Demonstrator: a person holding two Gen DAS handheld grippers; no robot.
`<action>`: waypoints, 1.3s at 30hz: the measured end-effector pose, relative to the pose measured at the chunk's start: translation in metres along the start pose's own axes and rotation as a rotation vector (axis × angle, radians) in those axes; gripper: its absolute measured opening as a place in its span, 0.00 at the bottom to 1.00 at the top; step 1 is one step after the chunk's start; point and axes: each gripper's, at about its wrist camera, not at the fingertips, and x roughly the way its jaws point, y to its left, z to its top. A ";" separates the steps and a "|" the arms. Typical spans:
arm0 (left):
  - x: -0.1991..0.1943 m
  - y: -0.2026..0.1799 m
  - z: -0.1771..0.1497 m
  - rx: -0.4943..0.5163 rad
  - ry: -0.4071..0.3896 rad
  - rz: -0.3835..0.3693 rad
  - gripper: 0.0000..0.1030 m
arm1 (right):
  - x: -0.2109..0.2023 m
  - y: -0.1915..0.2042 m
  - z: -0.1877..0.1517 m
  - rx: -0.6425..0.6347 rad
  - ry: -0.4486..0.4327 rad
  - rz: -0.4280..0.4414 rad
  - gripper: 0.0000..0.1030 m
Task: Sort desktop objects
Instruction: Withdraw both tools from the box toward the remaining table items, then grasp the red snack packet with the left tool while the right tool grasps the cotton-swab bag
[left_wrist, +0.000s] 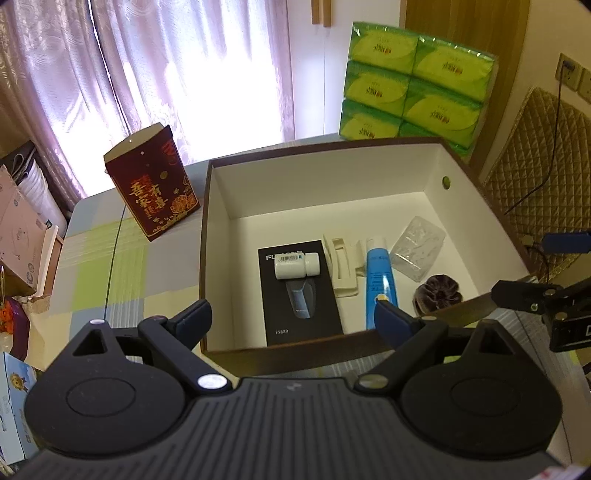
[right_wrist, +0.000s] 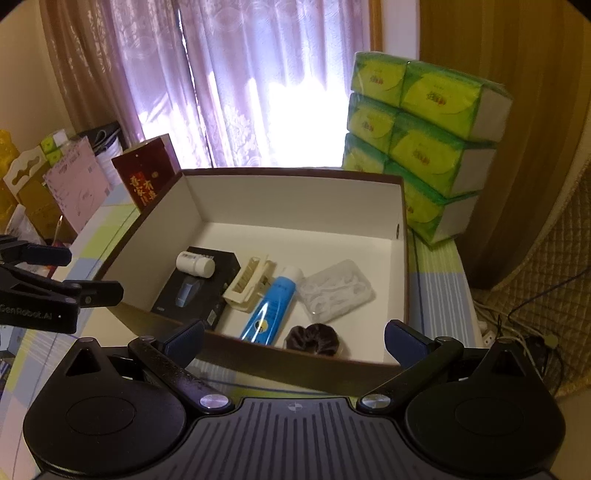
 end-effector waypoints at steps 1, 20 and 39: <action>-0.004 0.000 -0.002 -0.002 -0.006 -0.001 0.90 | -0.003 0.001 -0.002 0.001 -0.002 -0.002 0.98; -0.046 -0.006 -0.076 -0.039 0.006 -0.026 0.90 | -0.038 0.029 -0.065 -0.026 0.016 0.000 0.98; -0.039 -0.007 -0.143 -0.033 0.103 -0.029 0.90 | -0.016 0.015 -0.143 0.088 0.167 -0.006 0.98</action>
